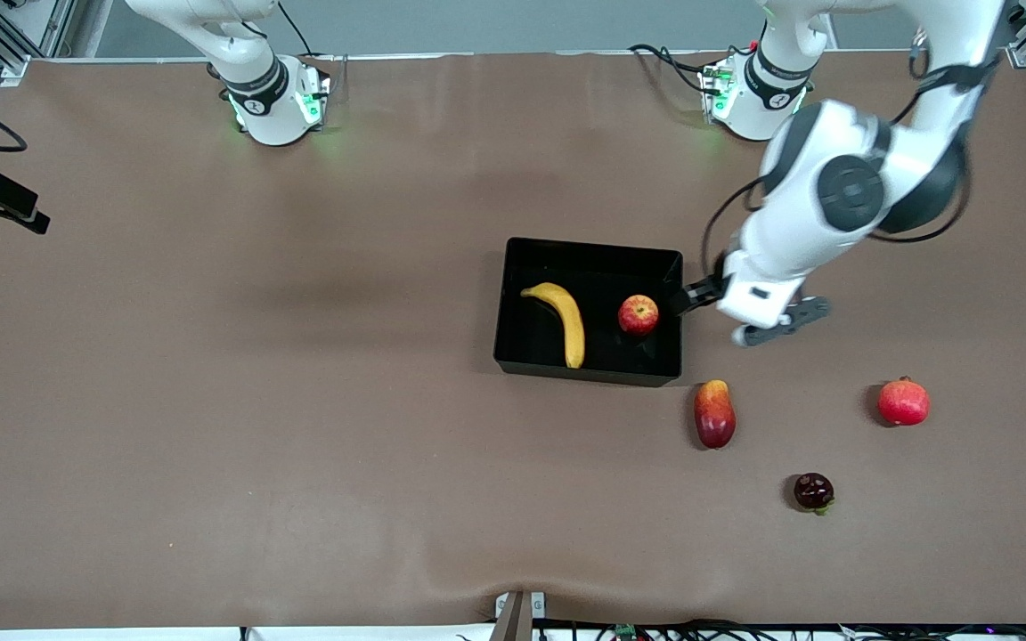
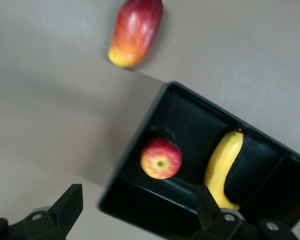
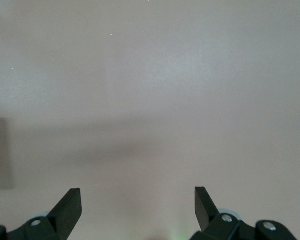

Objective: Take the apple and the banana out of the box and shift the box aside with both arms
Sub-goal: 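Reach the left gripper down to the red apple in the box, then close the left gripper on the red apple and lift it, then carry the apple beside the other red apple and lower it, then open the left gripper and move it over the banana, then grasp the banana with the left gripper while the right gripper reaches the box, then place the banana by the apples while the right gripper grips the box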

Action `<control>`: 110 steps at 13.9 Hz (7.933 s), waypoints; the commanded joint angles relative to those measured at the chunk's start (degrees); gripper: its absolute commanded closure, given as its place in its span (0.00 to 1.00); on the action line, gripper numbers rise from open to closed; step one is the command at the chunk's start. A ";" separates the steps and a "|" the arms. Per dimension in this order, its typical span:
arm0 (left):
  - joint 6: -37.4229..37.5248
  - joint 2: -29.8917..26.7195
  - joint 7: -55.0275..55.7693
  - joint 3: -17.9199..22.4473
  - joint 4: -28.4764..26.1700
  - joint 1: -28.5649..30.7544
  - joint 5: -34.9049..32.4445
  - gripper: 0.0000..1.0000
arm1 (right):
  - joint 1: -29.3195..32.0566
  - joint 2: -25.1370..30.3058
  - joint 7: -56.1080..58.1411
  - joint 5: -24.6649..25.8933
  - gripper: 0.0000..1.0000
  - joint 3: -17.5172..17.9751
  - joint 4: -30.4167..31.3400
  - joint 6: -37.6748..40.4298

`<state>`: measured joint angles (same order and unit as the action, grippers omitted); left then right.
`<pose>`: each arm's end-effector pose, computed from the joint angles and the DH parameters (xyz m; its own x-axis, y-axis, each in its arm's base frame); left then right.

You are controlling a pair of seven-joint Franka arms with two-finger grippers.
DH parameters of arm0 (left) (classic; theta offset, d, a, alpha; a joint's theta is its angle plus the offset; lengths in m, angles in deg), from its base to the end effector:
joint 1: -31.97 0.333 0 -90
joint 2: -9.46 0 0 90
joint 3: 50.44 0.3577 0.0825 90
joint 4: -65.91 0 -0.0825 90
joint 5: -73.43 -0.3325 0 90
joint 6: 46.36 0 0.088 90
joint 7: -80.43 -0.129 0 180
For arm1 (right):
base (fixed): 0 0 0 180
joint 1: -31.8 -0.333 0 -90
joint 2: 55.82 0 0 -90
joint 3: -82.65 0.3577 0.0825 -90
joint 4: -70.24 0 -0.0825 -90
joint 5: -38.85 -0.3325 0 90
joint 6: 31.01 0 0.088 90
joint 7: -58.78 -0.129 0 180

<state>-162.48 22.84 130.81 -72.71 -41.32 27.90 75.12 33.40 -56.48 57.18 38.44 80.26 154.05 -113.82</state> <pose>0.5137 -0.2406 0.4375 0.8980 0.4213 -0.1271 0.4274 -0.9037 0.0240 0.4927 -0.0332 0.6724 0.9949 -0.0965 -0.0291 -0.0967 -0.9953 -0.0058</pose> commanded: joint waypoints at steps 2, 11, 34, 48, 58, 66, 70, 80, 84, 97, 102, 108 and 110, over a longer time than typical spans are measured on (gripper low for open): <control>-2.69 4.71 12.76 0.03 0.26 -3.22 -3.27 0.00 | -0.54 0.13 -0.25 0.76 0.00 -0.07 0.04 0.28; -9.20 17.03 34.51 0.03 0.26 -8.15 -14.17 0.00 | -0.54 0.13 -0.34 0.67 0.00 -0.07 0.04 0.02; 10.75 7.71 -8.24 -1.38 11.60 12.74 -11.62 1.00 | -0.80 0.13 -0.34 0.32 0.00 -0.07 0.04 -0.07; -9.21 25.29 -19.36 -0.41 10.28 24.20 -25.68 1.00 | -0.80 0.05 -0.25 0.32 0.00 -0.07 0.04 -0.16; -1.15 18.72 -18.48 -3.12 10.28 23.76 -24.46 0.00 | -0.72 -0.04 -0.25 0.05 0.00 -0.07 0.04 -0.33; 6.71 13.16 -6.79 -21.67 8.96 20.96 -18.04 0.00 | -0.89 -0.31 -0.25 0.05 0.00 0.02 0.04 -0.33; 0.48 16.84 -5.92 -21.68 9.14 10.50 -20.05 0.00 | -0.98 -0.92 -0.25 -0.12 0.00 0.10 0.04 -0.42; -12.36 32.32 13.42 -20.54 9.40 0.38 -36.41 0.00 | -4.13 -2.85 -0.42 -0.21 0.00 0.11 0.04 -3.74; -13.86 33.90 13.42 -17.73 9.23 -2.17 -36.41 0.07 | -10.54 -9.34 -0.78 -0.04 0.00 0.11 0.04 -11.75; -3.68 28.82 11.49 -18.51 14.49 -1.30 -36.23 1.00 | -25.93 -28.25 -11.84 -3.45 0.00 0.19 0.21 -23.80; 0.73 22.49 0.63 -20.79 17.84 7.11 -33.26 1.00 | -31.90 -29.31 -16.94 -6.45 0.00 0.11 2.41 -31.52; 2.57 21.42 -12.66 -24.58 15.56 25.49 -30.52 1.00 | -38.50 -37.56 -17.30 -6.45 0.00 0.19 1.71 -46.62; 2.57 22.21 -15.49 -24.49 14.07 29.71 -30.87 1.00 | -41.13 -39.85 -17.39 -6.36 0.00 0.19 1.10 -52.52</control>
<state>-160.51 44.99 117.20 -96.01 -25.21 54.32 43.95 -5.22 -93.98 40.15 32.43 81.06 156.89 -162.97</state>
